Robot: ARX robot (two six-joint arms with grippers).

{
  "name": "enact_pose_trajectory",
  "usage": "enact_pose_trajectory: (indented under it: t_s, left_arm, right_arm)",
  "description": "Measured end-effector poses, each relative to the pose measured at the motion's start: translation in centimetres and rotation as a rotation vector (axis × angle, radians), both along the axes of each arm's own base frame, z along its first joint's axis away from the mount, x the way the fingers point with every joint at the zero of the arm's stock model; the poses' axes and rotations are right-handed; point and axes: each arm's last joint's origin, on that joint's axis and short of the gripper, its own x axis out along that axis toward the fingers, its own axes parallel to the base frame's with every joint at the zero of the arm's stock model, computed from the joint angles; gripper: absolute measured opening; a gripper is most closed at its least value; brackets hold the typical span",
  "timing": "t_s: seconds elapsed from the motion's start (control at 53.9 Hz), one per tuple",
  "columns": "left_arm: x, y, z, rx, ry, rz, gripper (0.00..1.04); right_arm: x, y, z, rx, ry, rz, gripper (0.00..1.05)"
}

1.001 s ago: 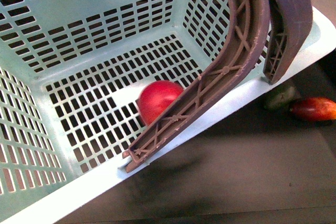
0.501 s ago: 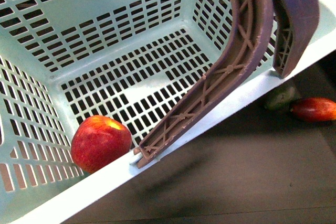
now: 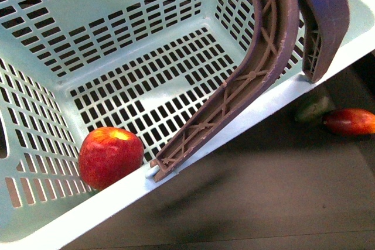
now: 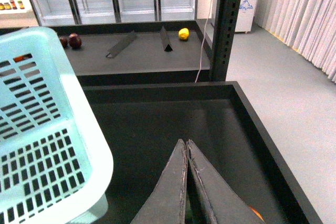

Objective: Pick apple with right arm and hold basket with left

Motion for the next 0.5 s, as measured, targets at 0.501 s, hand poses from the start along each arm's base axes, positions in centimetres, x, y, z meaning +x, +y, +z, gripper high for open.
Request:
enact_pose_trajectory:
  t_s: [0.501]
  left_arm:
    - [0.0, 0.0, 0.0, 0.0, 0.0, 0.001, 0.2]
  right_arm:
    - [-3.2, -1.2, -1.9, 0.001, 0.002, -0.005, 0.02]
